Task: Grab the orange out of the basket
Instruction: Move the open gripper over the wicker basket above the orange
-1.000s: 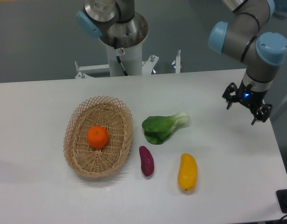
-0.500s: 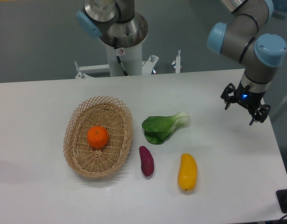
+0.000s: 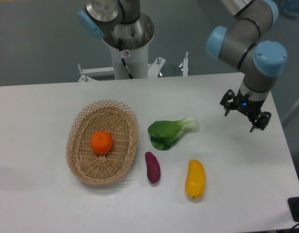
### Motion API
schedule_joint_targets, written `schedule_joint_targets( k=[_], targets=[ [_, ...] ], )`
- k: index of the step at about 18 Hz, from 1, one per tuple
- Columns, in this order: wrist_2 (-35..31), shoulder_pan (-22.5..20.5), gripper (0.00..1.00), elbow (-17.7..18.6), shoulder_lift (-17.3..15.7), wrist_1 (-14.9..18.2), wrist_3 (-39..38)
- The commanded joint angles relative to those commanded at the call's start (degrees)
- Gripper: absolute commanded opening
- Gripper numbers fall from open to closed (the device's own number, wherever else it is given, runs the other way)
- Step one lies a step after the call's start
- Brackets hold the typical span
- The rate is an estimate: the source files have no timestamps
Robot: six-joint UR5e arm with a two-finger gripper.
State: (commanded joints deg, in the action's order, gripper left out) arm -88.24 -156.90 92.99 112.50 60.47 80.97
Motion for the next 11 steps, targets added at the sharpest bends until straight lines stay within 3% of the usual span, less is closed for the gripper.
schedule_joint_targets(
  k=[3, 11],
  targets=[
    [0.09, 3.60, 1.00, -0.09, -0.09, -0.27, -8.78],
    [3.16, 9.49, 1.00, 3.87, -2.46, -0.35, -13.30]
  ],
)
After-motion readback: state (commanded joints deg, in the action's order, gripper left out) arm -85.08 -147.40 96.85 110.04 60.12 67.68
